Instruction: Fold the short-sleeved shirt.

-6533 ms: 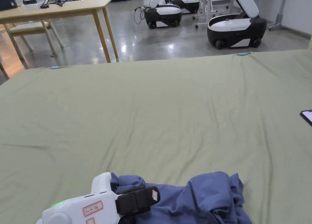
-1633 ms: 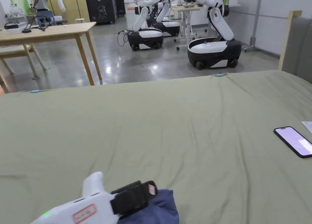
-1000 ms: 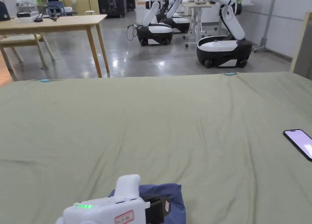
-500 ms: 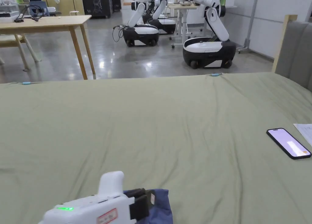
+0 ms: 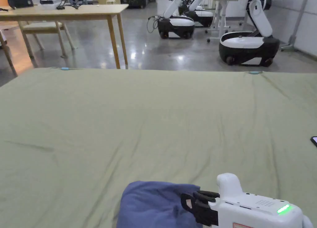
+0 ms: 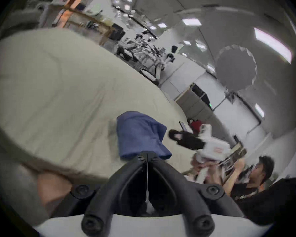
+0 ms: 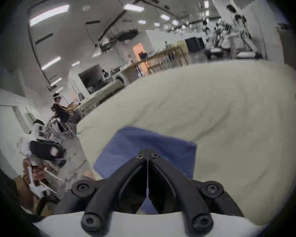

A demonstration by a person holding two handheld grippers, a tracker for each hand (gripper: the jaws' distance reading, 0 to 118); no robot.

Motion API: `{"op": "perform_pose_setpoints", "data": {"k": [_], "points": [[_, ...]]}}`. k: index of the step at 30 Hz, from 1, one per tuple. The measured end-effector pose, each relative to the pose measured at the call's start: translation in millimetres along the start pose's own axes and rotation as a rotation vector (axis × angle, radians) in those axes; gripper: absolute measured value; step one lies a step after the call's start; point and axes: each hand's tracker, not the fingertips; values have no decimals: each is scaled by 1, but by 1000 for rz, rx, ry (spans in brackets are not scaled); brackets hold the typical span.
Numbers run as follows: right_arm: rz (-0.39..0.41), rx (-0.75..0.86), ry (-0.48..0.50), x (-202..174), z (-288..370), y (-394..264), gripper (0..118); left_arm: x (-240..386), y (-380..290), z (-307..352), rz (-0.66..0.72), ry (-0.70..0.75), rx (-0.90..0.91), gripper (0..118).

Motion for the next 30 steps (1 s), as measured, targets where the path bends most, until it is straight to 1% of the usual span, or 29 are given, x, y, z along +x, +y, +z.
{"op": "perform_pose_setpoints", "data": {"k": [1, 3, 5, 7, 8, 9, 11, 12, 13, 15, 19, 22, 24, 25, 26, 27, 28, 29, 30], "points": [[-27, -34, -17, 5, -10, -1, 2, -4, -3, 2, 13, 4, 2, 0], [-50, -84, -71, 10, -26, -1, 2, -6, -8, 1, -1, 37, 2, 0], [-60, -89, -56, 15, -34, 0, 2, -8, -9, -4, 0, 48, -7, 0], [-69, -92, -52, 16, -35, 2, 2, -11, -7, -12, 20, 20, -19, 0], [-74, -99, -52, 16, -35, 3, 2, -14, -6, -17, 32, 2, -20, 6], [-76, -99, -51, 16, -34, 2, 2, -15, -2, -23, 39, -3, -18, 19], [-62, -100, -62, 9, -31, 2, 2, -18, 8, -42, 46, -9, -30, 100], [-51, -98, -69, 7, -31, 1, 2, -18, 13, -53, 49, -14, -39, 118], [-49, -97, -73, 7, -31, 1, 2, -25, 22, -58, 44, -31, 11, 118], [-51, -92, -77, 7, -32, -1, 2, -35, 35, -83, 108, -104, -47, 118], [-77, -75, -70, 7, -30, -4, 2, -53, 42, -131, 138, -72, -128, 118], [-77, -71, -72, 8, -31, -5, 2, -49, 36, -168, 135, -68, -211, 118], [-80, -70, -70, 8, -31, -5, 2, -37, 34, -179, 138, -61, -193, 118], [-80, -69, -68, 8, -31, -5, 2, -32, 35, -184, 123, -90, -206, 113], [-81, -68, -66, 10, -32, -6, 2, -28, 35, -189, 111, -86, -234, 103], [-82, -66, -64, 10, -32, -7, 2, -25, 33, -193, 102, -63, -255, 83], [-85, -65, -66, 11, -32, -7, 2, -19, 32, -195, 76, 21, -242, 54], [-88, -63, -69, 11, -32, -8, 2, -18, 33, -195, -1, 104, -237, 53], [-91, -64, -70, 12, -32, -9, 2, -23, 33, -193, -24, 105, -232, 51]]}}
